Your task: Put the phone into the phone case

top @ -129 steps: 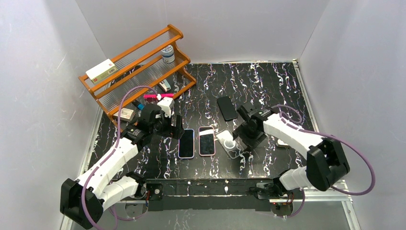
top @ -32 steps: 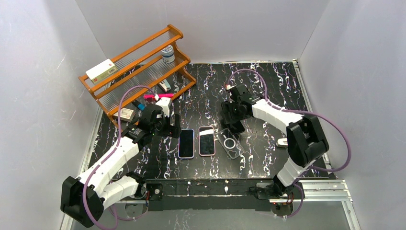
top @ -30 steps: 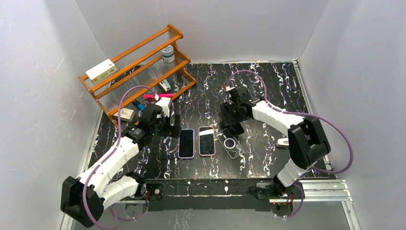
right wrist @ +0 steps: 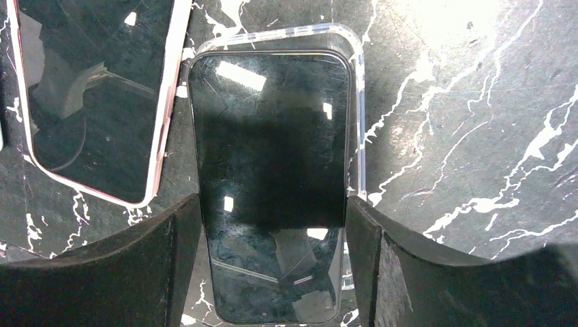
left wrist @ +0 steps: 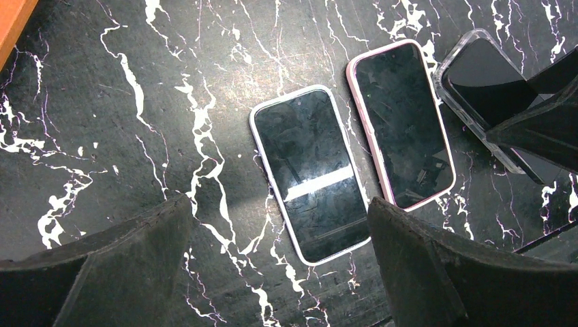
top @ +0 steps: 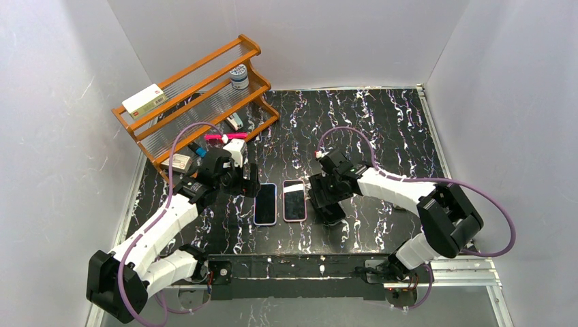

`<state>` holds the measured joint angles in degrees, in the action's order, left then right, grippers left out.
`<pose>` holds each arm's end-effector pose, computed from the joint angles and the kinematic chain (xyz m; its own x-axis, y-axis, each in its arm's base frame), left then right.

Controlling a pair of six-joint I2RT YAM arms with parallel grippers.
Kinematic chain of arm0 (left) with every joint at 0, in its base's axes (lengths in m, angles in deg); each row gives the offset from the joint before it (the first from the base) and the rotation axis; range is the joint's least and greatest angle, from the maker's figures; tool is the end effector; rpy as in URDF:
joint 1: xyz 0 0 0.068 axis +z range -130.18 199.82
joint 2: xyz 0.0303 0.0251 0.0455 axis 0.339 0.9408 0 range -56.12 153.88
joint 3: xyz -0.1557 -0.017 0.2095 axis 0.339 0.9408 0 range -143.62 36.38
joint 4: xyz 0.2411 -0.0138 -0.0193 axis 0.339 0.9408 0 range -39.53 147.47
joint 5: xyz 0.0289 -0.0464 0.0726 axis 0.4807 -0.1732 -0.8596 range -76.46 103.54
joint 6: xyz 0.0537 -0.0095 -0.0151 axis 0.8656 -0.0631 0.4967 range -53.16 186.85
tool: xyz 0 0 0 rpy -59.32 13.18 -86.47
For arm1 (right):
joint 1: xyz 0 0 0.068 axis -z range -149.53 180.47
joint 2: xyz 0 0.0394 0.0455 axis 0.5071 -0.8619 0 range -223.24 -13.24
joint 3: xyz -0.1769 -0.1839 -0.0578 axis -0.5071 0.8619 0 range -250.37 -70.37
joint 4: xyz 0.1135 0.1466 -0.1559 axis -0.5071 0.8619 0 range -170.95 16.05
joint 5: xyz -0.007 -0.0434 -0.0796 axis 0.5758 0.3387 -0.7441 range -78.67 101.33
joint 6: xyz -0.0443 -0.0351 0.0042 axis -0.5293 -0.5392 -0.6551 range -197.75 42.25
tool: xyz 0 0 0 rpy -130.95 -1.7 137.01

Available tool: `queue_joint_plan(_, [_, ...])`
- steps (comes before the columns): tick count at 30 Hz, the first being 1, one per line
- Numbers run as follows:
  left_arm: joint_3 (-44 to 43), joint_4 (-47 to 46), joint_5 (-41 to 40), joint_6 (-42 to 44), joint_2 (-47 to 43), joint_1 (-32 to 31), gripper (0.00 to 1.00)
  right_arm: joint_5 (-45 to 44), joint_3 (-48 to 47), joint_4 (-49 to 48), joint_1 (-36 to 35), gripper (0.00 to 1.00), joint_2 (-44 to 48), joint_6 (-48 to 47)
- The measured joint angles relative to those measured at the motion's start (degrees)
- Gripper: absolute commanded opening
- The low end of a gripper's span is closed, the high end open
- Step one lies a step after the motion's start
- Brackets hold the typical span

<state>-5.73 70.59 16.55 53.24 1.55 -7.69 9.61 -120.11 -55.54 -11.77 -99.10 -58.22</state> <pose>0.1849 -0.0986 0.2582 -0.6203 0.0581 -0.7822 0.3634 0.9050 -0.2210 0.2025 0.1824 0.1815 -0.8344 -0.3063 -0.4581 -0.4058 0.9040 0.1346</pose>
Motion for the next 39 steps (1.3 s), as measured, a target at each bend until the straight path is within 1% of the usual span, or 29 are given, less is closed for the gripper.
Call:
queue_joint_plan(2, [0.0,0.0,0.0,-0.1,0.0,0.0,0.98,-0.3,0.0,-0.1,0.0,0.69,0.1,0.0])
queue_joint_plan(5, [0.0,-0.2,0.0,-0.2,0.2,0.0,0.98,-0.8,0.1,-0.6,0.0,0.70,0.2,-0.1])
queue_joint_plan(8, [0.0,-0.4,0.0,-0.3,0.3,0.0,0.98,-1.1,1.0,-2.3,0.0,0.75,0.2,-0.2])
queue_joint_plan(10, [0.0,-0.4,0.0,-0.3,0.3,0.0,0.98,-1.1,1.7,-3.1,0.0,0.82,0.2,-0.2])
queue_joint_plan(15, [0.0,-0.4,0.0,-0.4,0.3,0.0,0.98,-1.4,1.9,-3.3,0.0,0.92,0.3,0.0])
queue_joint_plan(19, [0.0,-0.4,0.0,-0.5,0.3,0.0,0.98,-1.7,1.9,-2.9,0.0,0.93,1.8,0.1])
queue_joint_plan(22, [0.0,-0.4,0.5,-1.0,0.6,0.0,0.94,-2.2,1.8,-2.3,0.0,0.91,3.6,0.3])
queue_joint_plan(24, [0.0,-0.4,1.3,-1.6,1.2,0.0,0.90,-2.5,1.6,-1.6,0.0,0.93,4.5,0.5])
queue_joint_plan(26, [0.0,-0.5,2.8,-2.6,2.3,0.0,0.88,-2.6,1.3,-0.6,0.0,0.99,4.9,1.0])
queue_joint_plan(30, [-0.5,-0.8,6.7,-5.4,5.2,-0.3,0.87,-2.5,0.7,1.5,0.0,0.99,5.0,1.6])
queue_joint_plan(39, [-2.3,-4.0,8.9,-11.3,7.9,-8.1,0.86,-3.3,0.8,2.9,0.1,0.99,4.0,1.2])
